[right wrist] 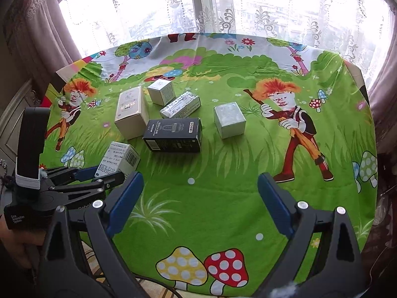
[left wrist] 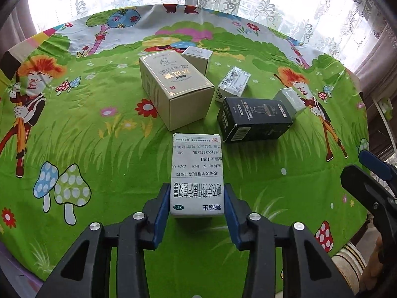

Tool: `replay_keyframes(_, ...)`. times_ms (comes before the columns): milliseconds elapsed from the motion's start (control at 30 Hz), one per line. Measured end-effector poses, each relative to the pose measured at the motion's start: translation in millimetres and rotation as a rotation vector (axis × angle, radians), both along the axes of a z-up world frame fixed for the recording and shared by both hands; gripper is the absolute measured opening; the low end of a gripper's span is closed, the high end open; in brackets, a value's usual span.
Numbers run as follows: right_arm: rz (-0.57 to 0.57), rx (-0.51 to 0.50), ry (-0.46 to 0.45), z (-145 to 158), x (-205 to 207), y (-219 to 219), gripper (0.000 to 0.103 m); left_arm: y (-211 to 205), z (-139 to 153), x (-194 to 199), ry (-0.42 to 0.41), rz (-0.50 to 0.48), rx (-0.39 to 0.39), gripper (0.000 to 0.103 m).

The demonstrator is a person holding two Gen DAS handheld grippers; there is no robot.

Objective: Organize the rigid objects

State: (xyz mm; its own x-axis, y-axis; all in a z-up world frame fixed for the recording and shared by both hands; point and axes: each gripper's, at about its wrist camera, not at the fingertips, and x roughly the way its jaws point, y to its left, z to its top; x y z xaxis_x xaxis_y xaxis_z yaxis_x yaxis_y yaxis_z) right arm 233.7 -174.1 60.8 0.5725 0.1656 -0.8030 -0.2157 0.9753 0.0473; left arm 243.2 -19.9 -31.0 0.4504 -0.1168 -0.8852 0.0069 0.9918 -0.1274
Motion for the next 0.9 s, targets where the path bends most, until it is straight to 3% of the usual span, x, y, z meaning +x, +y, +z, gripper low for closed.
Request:
replay_keyframes(533, 0.024, -0.003, 0.007, -19.6, 50.3, 50.5, 0.095, 7.1, 0.3, -3.3, -0.044, -0.001, -0.015, 0.042)
replay_keyframes(900, 0.005, -0.088, 0.046, -46.8, 77.8, 71.5, 0.095, 10.9, 0.6, -6.4, -0.051, 0.014, -0.029, 0.042)
